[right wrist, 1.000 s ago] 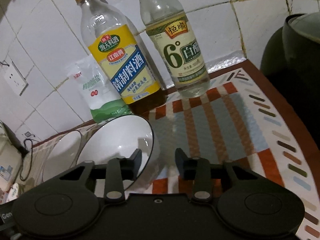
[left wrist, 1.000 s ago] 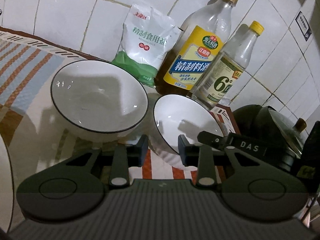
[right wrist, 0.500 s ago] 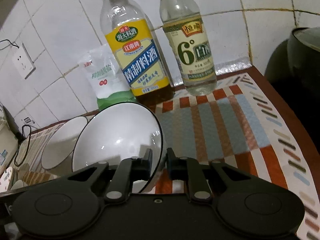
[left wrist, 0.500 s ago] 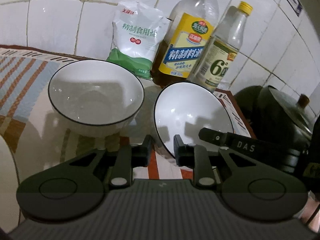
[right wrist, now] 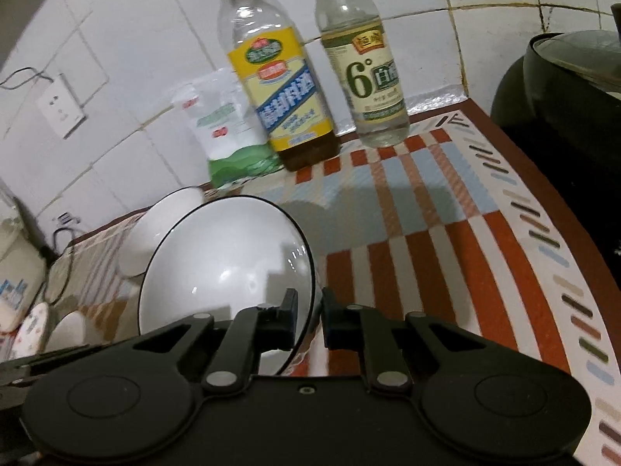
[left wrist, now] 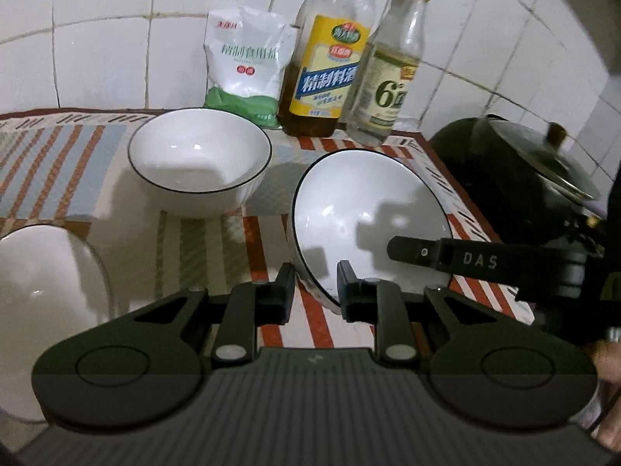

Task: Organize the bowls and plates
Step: 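Lift the second white bowl with both grippers and lower it into the first bowl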

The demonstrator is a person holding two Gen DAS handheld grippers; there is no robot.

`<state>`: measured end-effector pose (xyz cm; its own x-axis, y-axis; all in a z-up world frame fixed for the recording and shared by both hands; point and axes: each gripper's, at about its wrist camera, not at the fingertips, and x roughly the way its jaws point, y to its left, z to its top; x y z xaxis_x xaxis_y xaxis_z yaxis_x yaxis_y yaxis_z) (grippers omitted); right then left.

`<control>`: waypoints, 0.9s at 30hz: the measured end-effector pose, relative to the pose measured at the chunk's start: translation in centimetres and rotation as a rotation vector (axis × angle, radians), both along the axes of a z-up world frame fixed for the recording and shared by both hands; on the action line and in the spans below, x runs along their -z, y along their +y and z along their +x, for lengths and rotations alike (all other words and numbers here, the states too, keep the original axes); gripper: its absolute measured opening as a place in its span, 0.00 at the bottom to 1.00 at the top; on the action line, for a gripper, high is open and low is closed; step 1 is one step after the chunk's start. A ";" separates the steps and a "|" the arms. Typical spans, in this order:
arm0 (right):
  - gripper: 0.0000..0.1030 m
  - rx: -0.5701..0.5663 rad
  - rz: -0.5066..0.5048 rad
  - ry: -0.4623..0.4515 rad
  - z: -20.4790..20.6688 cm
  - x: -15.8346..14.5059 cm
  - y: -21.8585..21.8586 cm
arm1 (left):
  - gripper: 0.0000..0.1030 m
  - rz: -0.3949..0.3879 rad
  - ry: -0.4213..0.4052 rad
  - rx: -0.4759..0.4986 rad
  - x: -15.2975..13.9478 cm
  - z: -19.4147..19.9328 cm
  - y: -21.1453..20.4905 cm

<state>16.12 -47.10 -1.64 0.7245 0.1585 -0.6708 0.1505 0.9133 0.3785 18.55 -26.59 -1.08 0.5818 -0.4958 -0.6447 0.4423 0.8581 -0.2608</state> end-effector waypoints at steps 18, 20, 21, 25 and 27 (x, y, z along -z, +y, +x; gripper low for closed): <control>0.15 -0.063 -0.098 -0.046 -6.0 -8.2 7.3 | 0.20 -0.047 -0.046 0.032 -5.9 -6.5 6.5; 0.15 -0.074 -0.111 -0.051 -6.3 -8.9 8.4 | 0.20 -0.059 -0.044 0.032 -6.3 -7.0 7.6; 0.15 -0.078 -0.113 -0.052 -6.4 -9.2 8.9 | 0.20 -0.061 -0.048 0.029 -6.6 -7.2 8.2; 0.15 -0.110 -0.103 -0.066 -6.5 -9.9 10.8 | 0.20 -0.050 -0.083 0.007 -7.3 -8.1 10.2; 0.15 -0.122 -0.098 -0.078 -6.4 -10.2 11.9 | 0.20 -0.052 -0.091 -0.005 -7.7 -8.2 11.3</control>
<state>9.71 -35.20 8.52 0.7546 0.1848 -0.6297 0.0100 0.9562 0.2926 10.38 -15.28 6.58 0.6395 -0.5243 -0.5623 0.4619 0.8467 -0.2641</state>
